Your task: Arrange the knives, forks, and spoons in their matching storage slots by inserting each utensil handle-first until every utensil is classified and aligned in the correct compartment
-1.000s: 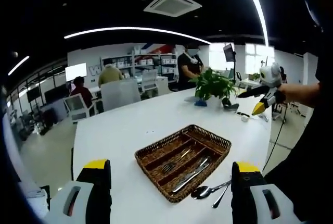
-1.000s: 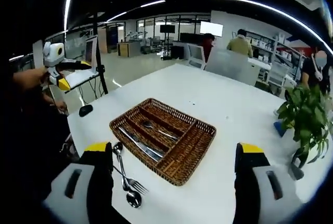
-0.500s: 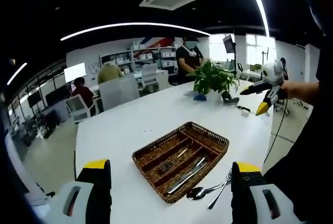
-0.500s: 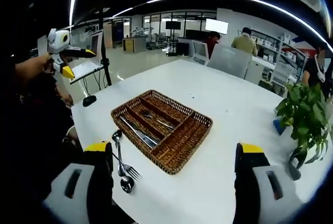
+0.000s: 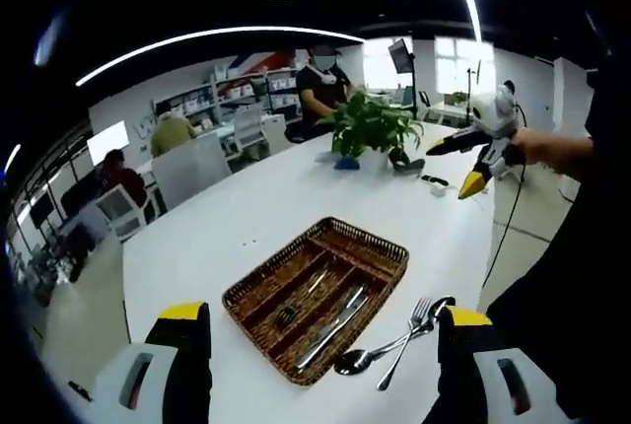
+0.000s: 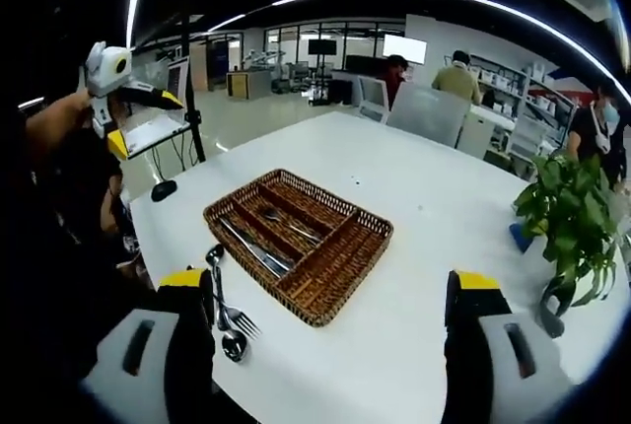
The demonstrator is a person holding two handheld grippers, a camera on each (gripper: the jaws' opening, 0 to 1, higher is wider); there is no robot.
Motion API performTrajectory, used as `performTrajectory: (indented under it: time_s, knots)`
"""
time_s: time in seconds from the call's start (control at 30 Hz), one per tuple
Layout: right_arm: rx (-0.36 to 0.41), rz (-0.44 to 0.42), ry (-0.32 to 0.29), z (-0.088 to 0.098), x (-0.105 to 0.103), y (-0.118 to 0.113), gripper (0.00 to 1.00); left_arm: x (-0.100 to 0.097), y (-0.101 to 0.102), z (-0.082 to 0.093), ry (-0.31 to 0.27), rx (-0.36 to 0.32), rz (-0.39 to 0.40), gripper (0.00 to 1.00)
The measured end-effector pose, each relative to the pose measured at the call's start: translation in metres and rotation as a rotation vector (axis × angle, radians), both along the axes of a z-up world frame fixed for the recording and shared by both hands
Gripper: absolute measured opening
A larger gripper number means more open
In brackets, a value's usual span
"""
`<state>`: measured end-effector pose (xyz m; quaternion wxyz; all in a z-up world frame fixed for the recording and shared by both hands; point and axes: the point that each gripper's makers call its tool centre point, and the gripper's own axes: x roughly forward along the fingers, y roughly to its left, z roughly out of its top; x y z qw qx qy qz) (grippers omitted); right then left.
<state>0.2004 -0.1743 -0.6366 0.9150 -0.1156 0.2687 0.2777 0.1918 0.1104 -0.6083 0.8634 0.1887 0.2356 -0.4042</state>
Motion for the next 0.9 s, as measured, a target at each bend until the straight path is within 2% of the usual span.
performTrajectory:
  time_s: [0.07,0.13,0.2,0.23,0.33,0.5,0.57,0.77,0.9]
  knots:
    - [0.005,-0.009,-0.003,0.000,-0.001,-0.002,0.99,0.001,-0.008,-0.006,-0.012,-0.007,-0.016,1.00]
    - [0.006,-0.020,0.003,-0.004,-0.001,-0.004,0.99,-0.003,-0.017,-0.016,0.011,-0.003,-0.056,1.00]
    - [0.009,-0.021,0.009,-0.005,-0.001,-0.002,0.99,-0.005,-0.022,-0.025,0.021,0.020,-0.075,1.00]
    - [0.009,-0.018,0.010,-0.006,-0.002,-0.001,0.99,-0.001,-0.018,-0.033,0.027,0.034,-0.084,0.98]
    - [0.007,-0.015,0.005,-0.005,-0.003,0.001,0.99,-0.003,-0.028,-0.035,0.039,0.013,-0.103,0.95]
    - [0.012,-0.023,0.008,-0.006,-0.006,0.000,0.99,-0.007,-0.041,-0.046,0.036,0.024,-0.144,0.92]
    - [0.009,-0.024,0.008,-0.007,-0.007,-0.001,0.99,-0.009,-0.047,-0.056,0.054,0.021,-0.164,0.90]
    - [0.007,-0.038,0.009,-0.006,-0.013,-0.008,0.99,-0.022,-0.064,-0.095,0.098,0.085,-0.231,0.84]
    - [0.002,-0.054,0.011,-0.005,-0.016,-0.016,0.99,-0.027,-0.071,-0.109,0.124,0.105,-0.259,0.81]
